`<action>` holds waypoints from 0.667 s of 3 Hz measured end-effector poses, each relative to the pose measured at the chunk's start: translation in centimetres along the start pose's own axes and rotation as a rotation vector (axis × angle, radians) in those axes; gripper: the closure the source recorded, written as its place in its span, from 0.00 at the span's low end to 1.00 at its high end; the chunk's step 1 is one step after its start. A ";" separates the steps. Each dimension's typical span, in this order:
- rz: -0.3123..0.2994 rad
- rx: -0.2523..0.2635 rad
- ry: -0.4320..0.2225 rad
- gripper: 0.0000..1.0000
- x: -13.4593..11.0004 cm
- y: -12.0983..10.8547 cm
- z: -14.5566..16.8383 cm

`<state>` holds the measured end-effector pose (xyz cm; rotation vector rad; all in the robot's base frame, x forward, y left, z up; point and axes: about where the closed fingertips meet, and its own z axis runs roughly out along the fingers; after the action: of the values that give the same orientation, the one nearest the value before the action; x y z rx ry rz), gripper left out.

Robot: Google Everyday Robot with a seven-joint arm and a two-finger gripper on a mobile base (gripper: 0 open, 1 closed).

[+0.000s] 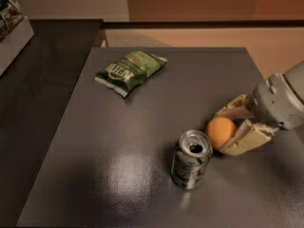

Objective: Move orange near 7up can

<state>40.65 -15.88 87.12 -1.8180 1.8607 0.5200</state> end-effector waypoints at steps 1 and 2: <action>-0.020 -0.032 0.003 1.00 -0.1 1.4 0.9; -0.047 -0.065 -0.013 0.82 -0.3 2.3 1.7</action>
Offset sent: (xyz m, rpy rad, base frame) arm -0.0317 0.0195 -0.0222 0.0303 0.0431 0.1251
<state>38.46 -14.50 85.75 -1.8913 1.8074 0.5802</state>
